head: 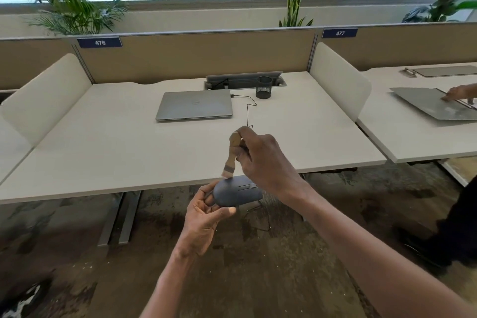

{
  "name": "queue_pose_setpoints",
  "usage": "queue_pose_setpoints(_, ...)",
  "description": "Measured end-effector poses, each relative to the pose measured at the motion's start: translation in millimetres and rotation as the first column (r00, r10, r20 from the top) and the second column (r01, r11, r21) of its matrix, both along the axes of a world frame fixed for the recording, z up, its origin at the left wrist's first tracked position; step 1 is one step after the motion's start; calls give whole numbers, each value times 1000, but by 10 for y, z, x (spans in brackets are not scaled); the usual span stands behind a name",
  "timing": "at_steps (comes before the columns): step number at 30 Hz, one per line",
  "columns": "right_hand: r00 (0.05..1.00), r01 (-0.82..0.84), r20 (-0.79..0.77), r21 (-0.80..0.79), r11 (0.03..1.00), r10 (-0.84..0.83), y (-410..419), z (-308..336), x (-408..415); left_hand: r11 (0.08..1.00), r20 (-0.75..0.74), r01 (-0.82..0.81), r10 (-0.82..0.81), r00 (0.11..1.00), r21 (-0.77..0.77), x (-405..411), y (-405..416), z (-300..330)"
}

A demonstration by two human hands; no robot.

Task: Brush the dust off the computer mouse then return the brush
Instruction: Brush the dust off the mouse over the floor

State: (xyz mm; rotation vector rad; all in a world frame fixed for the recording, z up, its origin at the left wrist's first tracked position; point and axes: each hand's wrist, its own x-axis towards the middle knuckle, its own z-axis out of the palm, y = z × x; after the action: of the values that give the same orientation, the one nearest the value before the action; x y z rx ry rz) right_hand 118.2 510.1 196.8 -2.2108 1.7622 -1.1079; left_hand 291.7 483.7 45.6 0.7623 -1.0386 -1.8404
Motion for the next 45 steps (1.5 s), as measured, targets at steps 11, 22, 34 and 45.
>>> queue_pose_setpoints(11,937,-315,-140,55,948,319,137,103,105,1000,50,-26,26,998,-1,-6,-41,25)
queue_pose_setpoints(22,906,-346,-196,173,922,376,325,178,-141,991,41,-130,129,991,20,-8,-73,16)
queue_pose_setpoints(34,970,-242,1,-37,970,242,256,77,-282,990,-29,-131,133,991,54,22,-113,-5)
queue_pose_setpoints(45,973,-189,139,38,981,182,407,-86,-495,978,-131,-184,196,972,98,98,-169,-15)
